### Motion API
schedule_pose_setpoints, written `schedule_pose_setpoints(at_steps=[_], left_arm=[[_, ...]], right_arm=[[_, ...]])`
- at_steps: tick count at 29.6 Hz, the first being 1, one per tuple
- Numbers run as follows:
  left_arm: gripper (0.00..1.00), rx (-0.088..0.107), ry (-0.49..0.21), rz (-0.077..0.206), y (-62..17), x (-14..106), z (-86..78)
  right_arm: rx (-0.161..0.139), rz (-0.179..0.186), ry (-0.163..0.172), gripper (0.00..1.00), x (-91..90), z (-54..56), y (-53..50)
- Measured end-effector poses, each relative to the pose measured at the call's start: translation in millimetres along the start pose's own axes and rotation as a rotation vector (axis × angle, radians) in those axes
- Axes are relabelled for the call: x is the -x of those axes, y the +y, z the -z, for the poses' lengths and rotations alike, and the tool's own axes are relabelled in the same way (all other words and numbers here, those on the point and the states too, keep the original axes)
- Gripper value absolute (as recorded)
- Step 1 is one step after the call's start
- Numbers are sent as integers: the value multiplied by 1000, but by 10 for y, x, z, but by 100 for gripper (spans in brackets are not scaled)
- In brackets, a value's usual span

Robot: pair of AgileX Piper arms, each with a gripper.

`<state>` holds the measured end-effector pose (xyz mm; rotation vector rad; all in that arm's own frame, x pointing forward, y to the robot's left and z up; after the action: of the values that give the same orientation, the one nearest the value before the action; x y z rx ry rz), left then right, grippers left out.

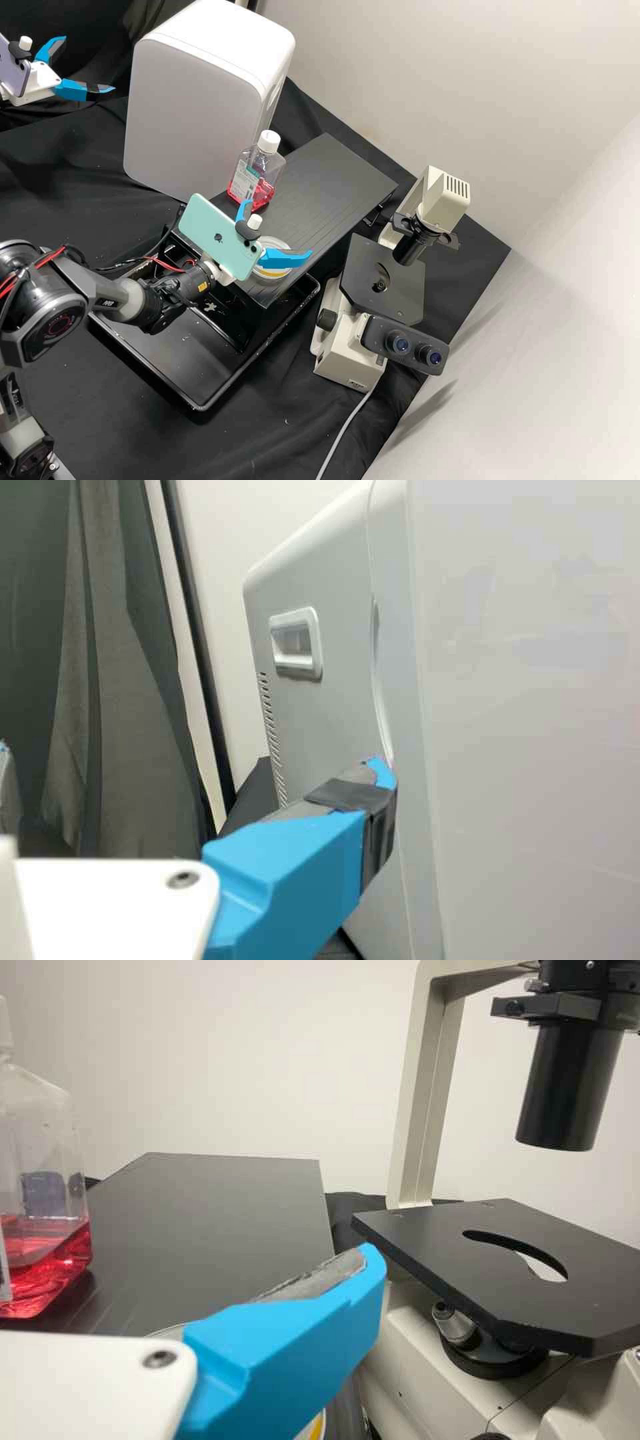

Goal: Remove the lid from the petri dish

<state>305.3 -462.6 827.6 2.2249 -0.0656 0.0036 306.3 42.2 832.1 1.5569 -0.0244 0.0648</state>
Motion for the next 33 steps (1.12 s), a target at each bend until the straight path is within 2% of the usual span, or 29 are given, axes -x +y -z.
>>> schedule_pose_setpoints(at_steps=[13, 17, 18, 19, 22, 24, 26, 27, 28, 30, 32, 33], left_arm=[[100, 0, -2, 2, -5, -1, -5], [100, 0, -8, 3, -12, -36, -24], [100, 5, -14, -10, 23, -69, -56], [100, 6, -23, -10, 32, -86, -85], [100, 26, -55, -30, 94, -180, -239], [100, 27, -72, -39, 103, -227, -314], [100, 23, -98, -32, 57, -278, -381], [100, 20, -115, -20, 11, -298, -410], [100, 6, -143, -8, -43, -317, -451], [100, 3, -174, 3, -121, -336, -485], [100, 13, -201, 22, -229, -353, -526], [100, 24, -210, 24, -253, -355, -545]], right_arm=[[0, 0, 0, 100, 0, 0, 0], [0, 0, 0, 100, 0, 0, 0], [0, 0, 0, 100, 0, 0, 0], [0, 0, 0, 100, 0, 0, 0], [0, 0, 0, 100, 0, 0, 0], [0, 0, 0, 100, 0, 0, 0], [0, 0, 0, 100, 0, 0, 0], [0, 2, -2, 100, 0, -2, -2], [0, 2, -2, 100, 0, -2, -2], [0, 2, -2, 100, 0, -2, -2], [0, 2, -2, 100, 0, -2, -2], [0, 2, -2, 100, 0, -2, -2]])
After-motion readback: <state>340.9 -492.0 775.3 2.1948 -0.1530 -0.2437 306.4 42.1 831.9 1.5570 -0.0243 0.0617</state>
